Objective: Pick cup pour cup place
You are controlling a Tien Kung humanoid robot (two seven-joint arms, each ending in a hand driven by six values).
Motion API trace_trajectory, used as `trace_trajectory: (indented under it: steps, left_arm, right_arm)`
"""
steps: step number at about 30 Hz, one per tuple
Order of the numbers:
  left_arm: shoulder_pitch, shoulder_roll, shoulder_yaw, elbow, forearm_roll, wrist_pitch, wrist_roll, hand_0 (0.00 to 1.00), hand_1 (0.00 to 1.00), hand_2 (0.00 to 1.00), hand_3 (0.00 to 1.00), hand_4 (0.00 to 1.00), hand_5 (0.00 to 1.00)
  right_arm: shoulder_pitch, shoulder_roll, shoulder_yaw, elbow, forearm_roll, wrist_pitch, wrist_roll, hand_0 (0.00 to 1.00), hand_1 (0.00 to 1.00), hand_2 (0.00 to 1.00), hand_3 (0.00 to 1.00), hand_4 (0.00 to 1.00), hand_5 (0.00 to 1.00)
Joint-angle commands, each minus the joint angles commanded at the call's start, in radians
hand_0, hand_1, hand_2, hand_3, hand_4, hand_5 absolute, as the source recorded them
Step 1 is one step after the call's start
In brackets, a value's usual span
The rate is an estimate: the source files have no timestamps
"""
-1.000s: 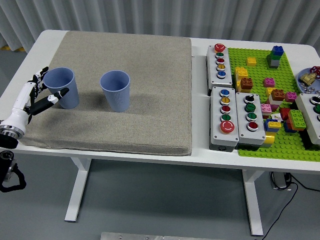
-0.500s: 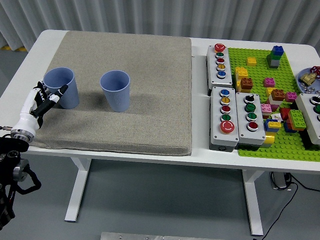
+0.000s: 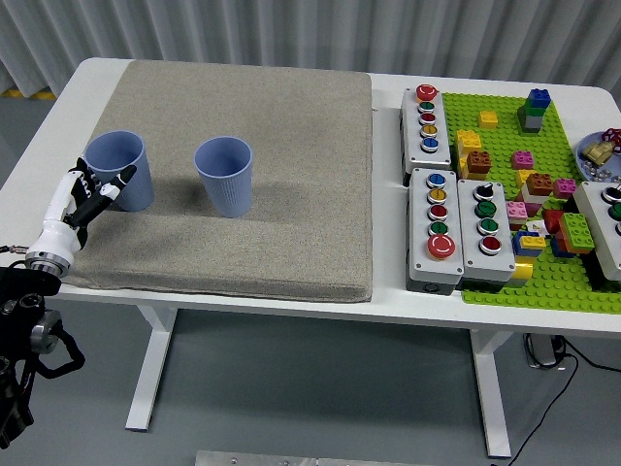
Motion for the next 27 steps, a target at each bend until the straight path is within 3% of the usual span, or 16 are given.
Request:
trace_trajectory:
  steps: [2, 3, 8, 9, 14, 15, 27]
  left_arm:
    - [0.001, -0.002, 0.000, 0.002, 0.010, -0.003, -0.004, 0.895, 0.901, 0.998, 0.998, 0.998, 0.543]
    - [0.001, -0.003, 0.000, 0.003, 0.013, -0.005, -0.006, 0.893, 0.902, 0.998, 0.998, 0.921, 0.269]
    - [0.000, -0.003, 0.000, 0.001, 0.026, -0.010, -0.013, 0.893, 0.902, 0.998, 0.998, 0.921, 0.269]
    - [0.000, -0.003, 0.000, 0.001, 0.026, -0.011, -0.014, 0.896, 0.902, 0.998, 0.998, 0.898, 0.198]
    - [-0.002, -0.002, -0.004, 0.001, 0.024, -0.007, -0.009, 0.896, 0.902, 0.998, 0.998, 0.898, 0.198]
    - [-0.003, -0.002, -0.006, 0.003, 0.020, -0.007, -0.009, 0.896, 0.903, 0.998, 0.998, 0.925, 0.254]
    - [-0.017, -0.005, -0.009, 0.024, 0.018, -0.008, -0.003, 0.896, 0.904, 0.998, 0.998, 0.954, 0.313]
  right_arm:
    - [0.000, 0.001, -0.001, 0.000, 0.001, -0.001, 0.000, 0.731, 0.695, 0.744, 0.599, 0.118, 0.252]
    - [0.000, 0.001, -0.002, 0.000, 0.002, -0.001, 0.000, 0.731, 0.695, 0.745, 0.600, 0.120, 0.253]
    - [-0.001, 0.001, -0.002, 0.000, 0.001, -0.001, 0.000, 0.731, 0.695, 0.745, 0.600, 0.120, 0.253]
    - [-0.001, 0.001, -0.002, 0.000, 0.001, -0.001, 0.000, 0.732, 0.696, 0.744, 0.599, 0.119, 0.254]
    - [0.000, 0.000, -0.004, 0.000, 0.005, 0.000, 0.001, 0.732, 0.696, 0.744, 0.599, 0.119, 0.254]
    - [0.001, 0.000, -0.005, 0.000, 0.007, 0.000, 0.002, 0.732, 0.696, 0.744, 0.599, 0.120, 0.253]
    - [0.003, 0.000, -0.007, 0.000, 0.013, 0.000, 0.001, 0.732, 0.696, 0.744, 0.600, 0.122, 0.255]
